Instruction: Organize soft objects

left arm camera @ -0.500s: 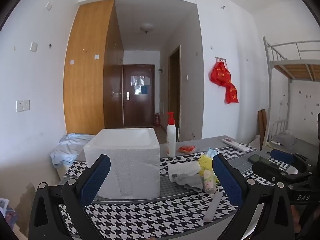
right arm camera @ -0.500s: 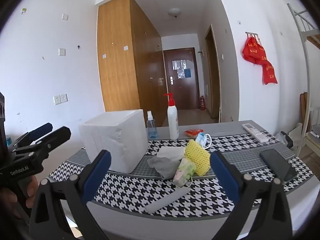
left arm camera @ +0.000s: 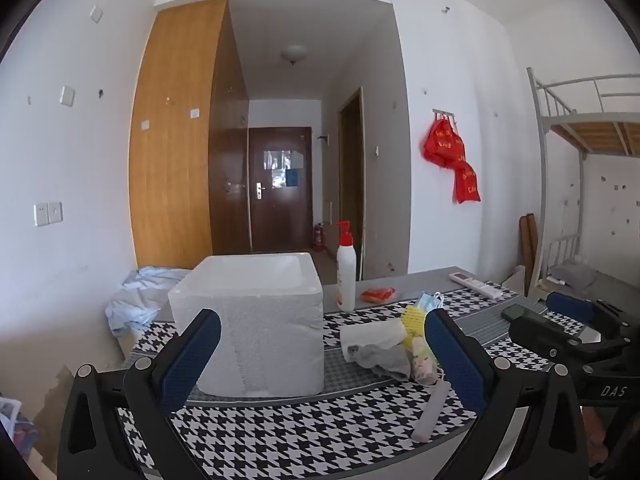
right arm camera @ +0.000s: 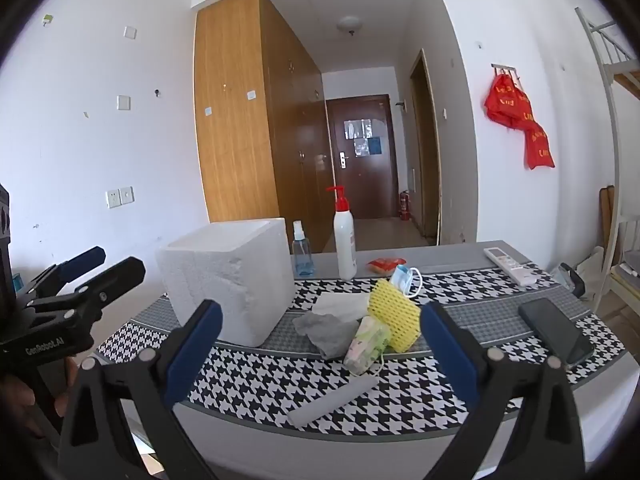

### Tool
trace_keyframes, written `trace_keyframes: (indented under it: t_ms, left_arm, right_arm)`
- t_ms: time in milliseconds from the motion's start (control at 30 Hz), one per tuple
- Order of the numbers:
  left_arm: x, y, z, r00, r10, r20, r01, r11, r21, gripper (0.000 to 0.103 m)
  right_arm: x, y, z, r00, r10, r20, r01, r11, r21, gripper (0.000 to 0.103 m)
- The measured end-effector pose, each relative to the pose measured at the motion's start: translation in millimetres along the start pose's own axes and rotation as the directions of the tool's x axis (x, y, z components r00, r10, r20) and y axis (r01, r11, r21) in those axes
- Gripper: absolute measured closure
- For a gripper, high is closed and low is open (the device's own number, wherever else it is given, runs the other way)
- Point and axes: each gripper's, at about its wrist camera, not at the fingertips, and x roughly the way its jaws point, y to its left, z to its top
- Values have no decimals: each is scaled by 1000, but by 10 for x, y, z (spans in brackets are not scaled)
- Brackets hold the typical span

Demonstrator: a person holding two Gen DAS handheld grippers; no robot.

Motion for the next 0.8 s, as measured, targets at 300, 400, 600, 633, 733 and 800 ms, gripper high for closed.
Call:
trace_keyframes:
  t_ms: [300,400,600,633,733,800]
  left_arm:
    - [-14,-43,34,1000,-22,-7,22,1000,13,1]
    - [-24,-38,34,1000,-18,-7,18,1000,14,1]
    - [-15,-30,46,1000,-14,-12,15,1000,8,1]
    - [-12,-22,52,1000,-15,-13,15,1000,7,1]
    - [-10,-10,51,1000,-14,-11,14,1000,7,1]
    - [-6,-10,49,1000,-13,-14,13,1000,8,1]
  right_arm:
    - [5,-24,-22,1000,13,-9,-13,1000,18,2]
    - [-1,-8,-22,1000,3,-3,-2,1000,7,2]
    - [-3,2,-27,1000,-7,-2,7,1000,1,2]
    - [1,-2,-28,1000,-6,-2,6,1000,1,2]
    - [1,5,-28,1000,-7,0,7,1000,-3,2]
    - [-4,10,-30,1000,-7,3,7,1000,-6,2]
